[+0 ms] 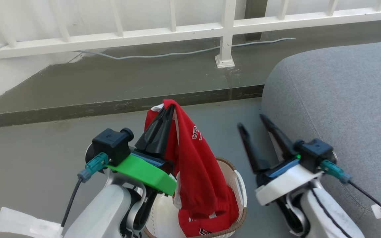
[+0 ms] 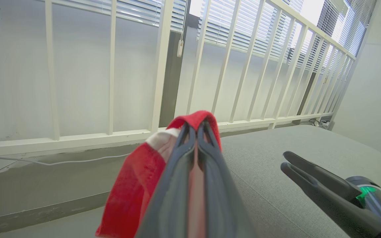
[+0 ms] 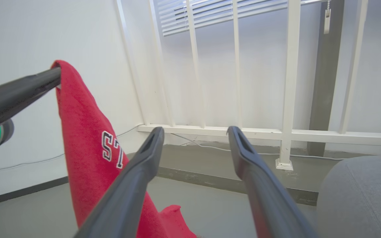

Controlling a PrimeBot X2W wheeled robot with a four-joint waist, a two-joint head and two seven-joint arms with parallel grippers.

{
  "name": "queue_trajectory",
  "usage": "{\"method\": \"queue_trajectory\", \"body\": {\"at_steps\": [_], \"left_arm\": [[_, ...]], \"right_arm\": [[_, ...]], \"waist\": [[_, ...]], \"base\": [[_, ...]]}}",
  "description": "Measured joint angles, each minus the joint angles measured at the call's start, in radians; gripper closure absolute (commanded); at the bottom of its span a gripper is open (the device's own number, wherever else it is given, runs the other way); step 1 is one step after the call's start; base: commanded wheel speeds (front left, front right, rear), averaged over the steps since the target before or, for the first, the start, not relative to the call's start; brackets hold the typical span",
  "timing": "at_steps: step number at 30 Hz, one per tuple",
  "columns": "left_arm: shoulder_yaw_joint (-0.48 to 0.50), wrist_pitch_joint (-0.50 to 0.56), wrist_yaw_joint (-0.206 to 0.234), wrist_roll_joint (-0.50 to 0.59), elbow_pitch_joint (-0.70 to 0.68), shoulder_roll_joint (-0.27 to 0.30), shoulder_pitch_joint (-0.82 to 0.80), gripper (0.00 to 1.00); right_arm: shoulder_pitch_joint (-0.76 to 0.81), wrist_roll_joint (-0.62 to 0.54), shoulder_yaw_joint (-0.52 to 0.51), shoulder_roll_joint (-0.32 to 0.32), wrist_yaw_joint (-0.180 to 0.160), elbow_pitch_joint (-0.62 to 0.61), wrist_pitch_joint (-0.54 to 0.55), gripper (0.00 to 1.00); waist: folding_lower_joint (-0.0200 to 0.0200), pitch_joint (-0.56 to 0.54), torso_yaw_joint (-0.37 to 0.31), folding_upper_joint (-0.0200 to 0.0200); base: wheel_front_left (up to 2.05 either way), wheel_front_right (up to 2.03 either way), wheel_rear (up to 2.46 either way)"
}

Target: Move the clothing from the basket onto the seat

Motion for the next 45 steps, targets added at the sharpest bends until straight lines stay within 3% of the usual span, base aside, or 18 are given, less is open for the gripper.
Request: {"method": "queue_trajectory", "body": {"at_steps": [12, 26, 27, 28, 42, 44, 45], "left_arm": [[-0.019, 0.02, 0.003, 0.006, -0.03, 0.003, 0.005, 1.0], [-0.075, 0.038, -0.003, 0.032, -0.067, -0.019, 0.004, 1.0], [-0.076, 0.038, -0.003, 0.032, -0.068, -0.02, 0.004, 1.0], [-0.077, 0.038, -0.003, 0.032, -0.069, -0.021, 0.004, 1.0], [-0.08, 0.045, -0.01, 0.033, -0.08, -0.021, 0.004, 1.0], [-0.078, 0.044, -0.01, 0.034, -0.085, -0.021, 0.004, 0.25], [-0.078, 0.044, -0.01, 0.036, -0.087, -0.021, 0.004, 0.0]], "right_arm": [[-0.014, 0.053, 0.208, 0.004, 0.013, -0.078, 0.074, 0.0], [-0.075, 0.065, 0.31, 0.003, 0.018, 0.053, 0.12, 0.0], [-0.081, 0.068, 0.314, 0.003, 0.018, 0.063, 0.12, 0.29], [-0.088, 0.072, 0.318, 0.003, 0.018, 0.073, 0.12, 1.0], [-0.139, 0.136, 0.343, 0.003, 0.018, 0.117, 0.091, 1.0], [-0.149, 0.144, 0.341, 0.003, 0.018, 0.117, 0.083, 1.0], [-0.154, 0.148, 0.337, 0.003, 0.018, 0.117, 0.075, 1.0]], "waist": [[0.0, 0.001, 0.01, 0.0], [0.0, 0.007, 0.032, 0.0], [0.0, 0.008, 0.033, 0.0], [0.0, 0.008, 0.035, 0.0], [0.0, 0.011, 0.046, 0.0], [0.0, 0.011, 0.045, 0.0], [0.0, 0.012, 0.044, 0.0]], "base": [[0.0, 0.0, 0.0], [0.0, 0.0, 0.0], [0.0, 0.0, 0.0], [0.0, 0.0, 0.0], [0.0, 0.0, 0.0], [0.0, 0.0, 0.0], [0.0, 0.0, 0.0]]}}
